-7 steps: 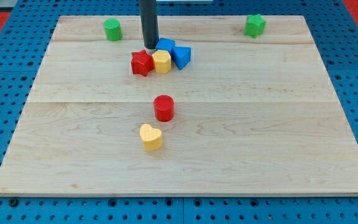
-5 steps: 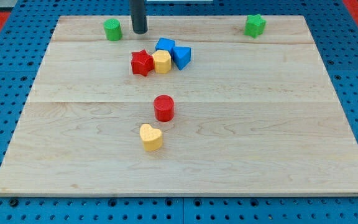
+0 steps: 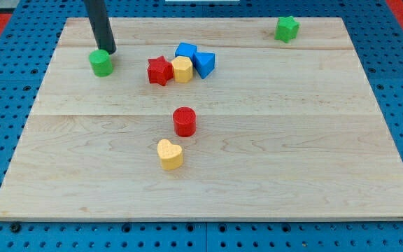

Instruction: Move the green circle to the bottom of the red star

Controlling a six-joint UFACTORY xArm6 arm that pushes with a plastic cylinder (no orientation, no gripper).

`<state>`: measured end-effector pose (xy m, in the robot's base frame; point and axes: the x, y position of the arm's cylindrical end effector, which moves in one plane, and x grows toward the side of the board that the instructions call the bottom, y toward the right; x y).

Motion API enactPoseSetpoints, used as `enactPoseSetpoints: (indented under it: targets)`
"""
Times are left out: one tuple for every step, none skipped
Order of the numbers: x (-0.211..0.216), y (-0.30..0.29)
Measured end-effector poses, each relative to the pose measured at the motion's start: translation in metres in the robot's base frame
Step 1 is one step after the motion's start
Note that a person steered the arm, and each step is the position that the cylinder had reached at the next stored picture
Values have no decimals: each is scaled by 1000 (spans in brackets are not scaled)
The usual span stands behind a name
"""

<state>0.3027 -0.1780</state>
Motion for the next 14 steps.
enactPoseSetpoints:
  targets:
    - [44, 6]
    - [33, -18]
    - [84, -13]
    - [92, -11]
    - [100, -74]
    - [172, -22]
    - [153, 32]
    - [125, 72]
    - [136, 11]
    - [136, -46]
    - [117, -32]
    - [117, 27]
    - [114, 95]
    - [113, 113]
